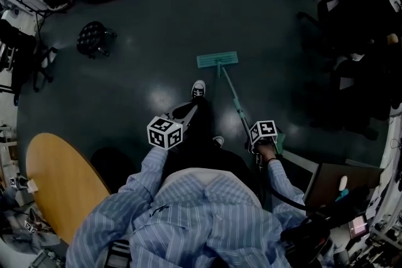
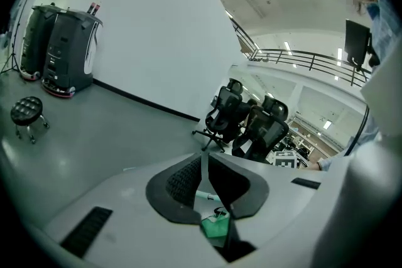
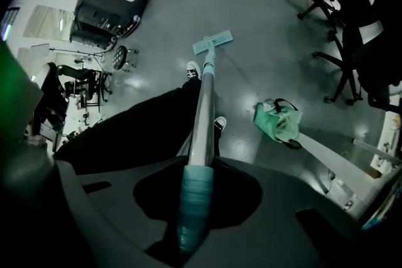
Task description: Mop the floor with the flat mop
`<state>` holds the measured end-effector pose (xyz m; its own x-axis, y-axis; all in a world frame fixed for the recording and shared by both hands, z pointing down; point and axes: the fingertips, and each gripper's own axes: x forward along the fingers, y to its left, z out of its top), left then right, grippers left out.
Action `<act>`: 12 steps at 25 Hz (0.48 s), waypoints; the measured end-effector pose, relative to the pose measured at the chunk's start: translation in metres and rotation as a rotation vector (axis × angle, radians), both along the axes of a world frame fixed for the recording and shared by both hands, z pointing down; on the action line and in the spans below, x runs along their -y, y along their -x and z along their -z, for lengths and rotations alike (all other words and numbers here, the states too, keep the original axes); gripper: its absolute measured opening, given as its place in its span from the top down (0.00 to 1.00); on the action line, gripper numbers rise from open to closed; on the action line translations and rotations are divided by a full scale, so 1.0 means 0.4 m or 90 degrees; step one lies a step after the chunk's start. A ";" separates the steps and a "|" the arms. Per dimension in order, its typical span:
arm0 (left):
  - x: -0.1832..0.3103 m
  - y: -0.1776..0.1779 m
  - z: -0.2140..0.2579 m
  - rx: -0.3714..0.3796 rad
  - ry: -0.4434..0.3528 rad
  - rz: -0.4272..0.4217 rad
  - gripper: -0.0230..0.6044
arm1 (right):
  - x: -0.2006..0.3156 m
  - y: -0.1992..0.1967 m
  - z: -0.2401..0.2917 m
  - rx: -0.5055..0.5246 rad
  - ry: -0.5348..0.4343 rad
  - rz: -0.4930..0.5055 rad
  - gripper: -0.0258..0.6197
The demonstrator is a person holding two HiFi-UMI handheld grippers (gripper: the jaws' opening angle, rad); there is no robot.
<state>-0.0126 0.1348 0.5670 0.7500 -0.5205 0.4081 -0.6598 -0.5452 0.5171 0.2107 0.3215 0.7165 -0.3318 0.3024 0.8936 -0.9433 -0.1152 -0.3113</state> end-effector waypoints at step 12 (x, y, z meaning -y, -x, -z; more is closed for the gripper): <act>-0.099 -0.071 0.018 0.001 -0.013 -0.042 0.91 | -0.321 -0.102 0.088 -0.022 0.026 0.067 0.85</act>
<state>0.0157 0.1743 0.5600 0.7819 -0.4785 0.3997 -0.6234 -0.5974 0.5044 0.2515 0.4501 0.6813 -0.2656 0.3707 0.8900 -0.9609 -0.0268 -0.2756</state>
